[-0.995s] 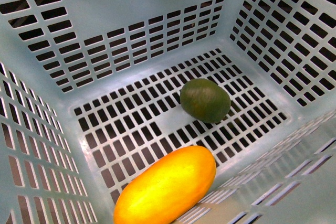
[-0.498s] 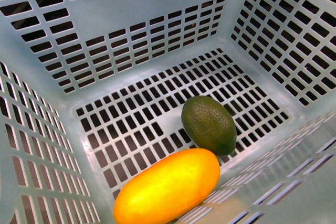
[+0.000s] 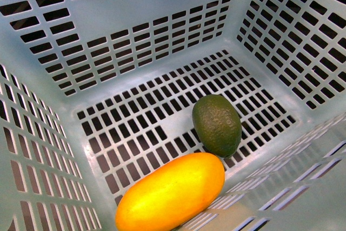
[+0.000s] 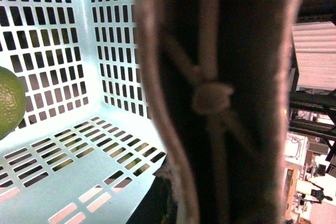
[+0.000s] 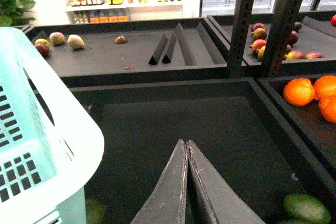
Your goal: Pick mango and avocado into basket
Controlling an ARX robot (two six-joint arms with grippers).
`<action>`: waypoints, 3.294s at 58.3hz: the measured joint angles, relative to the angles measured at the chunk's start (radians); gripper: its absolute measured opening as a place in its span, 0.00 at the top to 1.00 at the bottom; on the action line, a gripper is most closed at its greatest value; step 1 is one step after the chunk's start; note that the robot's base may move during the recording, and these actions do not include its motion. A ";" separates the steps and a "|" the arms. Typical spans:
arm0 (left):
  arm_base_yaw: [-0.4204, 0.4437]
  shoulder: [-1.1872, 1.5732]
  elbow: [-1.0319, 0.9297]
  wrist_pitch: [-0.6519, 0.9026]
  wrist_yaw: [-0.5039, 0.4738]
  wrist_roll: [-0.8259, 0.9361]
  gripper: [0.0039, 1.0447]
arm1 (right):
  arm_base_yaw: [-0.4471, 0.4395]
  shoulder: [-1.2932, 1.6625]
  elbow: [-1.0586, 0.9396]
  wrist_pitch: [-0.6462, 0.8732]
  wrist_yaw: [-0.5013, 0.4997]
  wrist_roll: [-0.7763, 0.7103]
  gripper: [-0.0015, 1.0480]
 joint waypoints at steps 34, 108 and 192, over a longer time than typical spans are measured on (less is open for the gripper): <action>0.000 0.000 0.000 0.000 0.001 0.000 0.97 | 0.000 -0.221 -0.031 -0.165 0.000 0.000 0.98; 0.000 0.000 0.000 0.000 0.002 0.000 0.97 | 0.000 -0.457 -0.031 -0.406 0.000 -0.001 0.09; 0.364 0.568 0.043 0.354 -0.311 -0.371 0.97 | 0.000 -0.459 -0.031 -0.406 0.000 -0.001 0.08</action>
